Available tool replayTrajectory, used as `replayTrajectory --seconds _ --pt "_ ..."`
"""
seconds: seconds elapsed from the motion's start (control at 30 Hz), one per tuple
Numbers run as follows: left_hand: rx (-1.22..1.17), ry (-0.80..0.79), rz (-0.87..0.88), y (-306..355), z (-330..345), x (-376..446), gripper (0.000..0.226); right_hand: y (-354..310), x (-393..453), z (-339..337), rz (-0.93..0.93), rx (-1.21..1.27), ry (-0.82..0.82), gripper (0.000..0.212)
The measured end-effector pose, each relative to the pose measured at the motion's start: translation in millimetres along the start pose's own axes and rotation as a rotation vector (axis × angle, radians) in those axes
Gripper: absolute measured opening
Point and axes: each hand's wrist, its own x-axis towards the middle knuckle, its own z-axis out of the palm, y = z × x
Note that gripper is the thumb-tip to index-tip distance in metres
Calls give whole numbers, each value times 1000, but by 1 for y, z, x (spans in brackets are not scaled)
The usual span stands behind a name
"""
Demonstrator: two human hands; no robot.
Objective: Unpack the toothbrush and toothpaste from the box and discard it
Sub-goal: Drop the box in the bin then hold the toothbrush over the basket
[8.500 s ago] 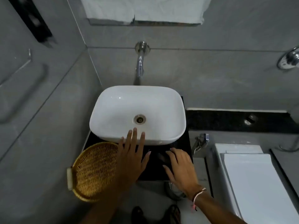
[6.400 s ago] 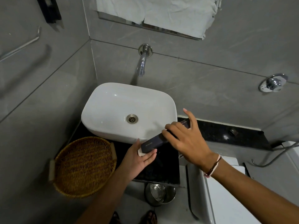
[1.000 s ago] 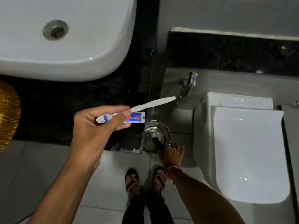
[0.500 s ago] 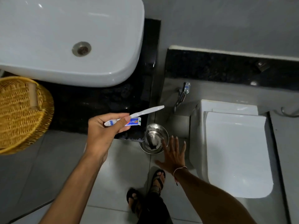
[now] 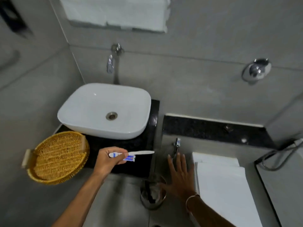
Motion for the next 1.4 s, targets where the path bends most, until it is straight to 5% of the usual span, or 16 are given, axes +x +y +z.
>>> replayTrajectory --seconds 0.27,0.37,0.53,0.7,0.83,1.03,1.13,1.27,1.33,1.4 --pt "95 -9 126 58 -33 19 17 -54 61 -126 -369 155 447 90" --pt "143 -24 157 73 -56 27 10 -99 78 -162 -548 264 251 59" --pt "230 -55 175 84 -103 37 10 -166 97 -182 -566 406 -56 30" --pt "258 23 154 80 -168 46 40 -221 108 -167 -479 719 -253 14" --pt "216 105 78 68 -229 56 54 -275 113 -148 -374 863 -334 16" --pt "254 150 -89 39 -302 71 34 -354 117 -120 -316 874 -461 26" --pt "261 111 -128 21 -312 77 29 -383 121 -105 -311 769 -465 5" --pt "266 174 -251 -7 -310 90 30 -417 133 -86 -201 705 -500 22" --pt "278 259 -277 -18 -300 96 14 -430 140 -75 -136 702 -526 19" --pt "269 338 -300 -24 -289 103 28 -437 148 -65 -94 672 -507 10"
